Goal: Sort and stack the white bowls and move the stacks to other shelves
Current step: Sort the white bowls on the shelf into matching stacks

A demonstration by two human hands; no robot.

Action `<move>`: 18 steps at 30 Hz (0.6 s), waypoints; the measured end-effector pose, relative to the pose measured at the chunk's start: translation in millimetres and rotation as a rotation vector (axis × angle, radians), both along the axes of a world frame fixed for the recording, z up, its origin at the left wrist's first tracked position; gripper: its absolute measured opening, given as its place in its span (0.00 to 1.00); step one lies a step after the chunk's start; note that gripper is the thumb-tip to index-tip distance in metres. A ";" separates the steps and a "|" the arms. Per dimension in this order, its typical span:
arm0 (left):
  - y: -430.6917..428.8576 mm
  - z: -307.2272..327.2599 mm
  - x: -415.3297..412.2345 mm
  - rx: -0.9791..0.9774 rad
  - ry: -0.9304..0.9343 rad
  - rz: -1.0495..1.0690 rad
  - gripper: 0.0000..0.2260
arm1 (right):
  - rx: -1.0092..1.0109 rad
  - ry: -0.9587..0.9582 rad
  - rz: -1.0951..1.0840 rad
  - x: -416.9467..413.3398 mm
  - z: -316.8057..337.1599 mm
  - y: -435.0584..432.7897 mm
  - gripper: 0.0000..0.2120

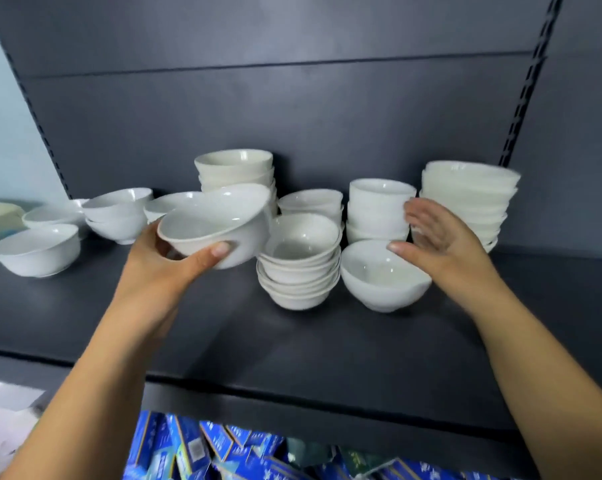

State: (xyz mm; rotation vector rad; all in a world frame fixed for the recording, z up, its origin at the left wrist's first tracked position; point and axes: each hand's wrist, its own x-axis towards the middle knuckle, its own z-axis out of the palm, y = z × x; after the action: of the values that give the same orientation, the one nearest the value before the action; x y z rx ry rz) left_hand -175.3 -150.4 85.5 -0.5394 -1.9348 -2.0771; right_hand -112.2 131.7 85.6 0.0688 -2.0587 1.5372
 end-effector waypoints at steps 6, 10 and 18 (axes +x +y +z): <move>60.1 41.2 -22.6 -0.135 0.098 -0.101 0.34 | 0.068 -0.123 0.181 -31.8 75.1 -32.0 0.12; 85.9 52.7 -41.7 -0.120 0.135 -0.119 0.30 | 0.193 -0.267 0.137 -59.0 104.3 -20.6 0.14; 115.3 49.2 -100.8 -0.195 0.229 -0.132 0.30 | 0.240 -0.477 0.050 -130.5 115.5 4.2 0.10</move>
State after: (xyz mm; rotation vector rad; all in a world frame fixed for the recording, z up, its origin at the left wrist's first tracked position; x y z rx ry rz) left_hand -276.1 -35.2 134.7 -0.9268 -2.0226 -1.8147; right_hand -242.7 135.9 201.1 -0.1746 -2.6263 1.4274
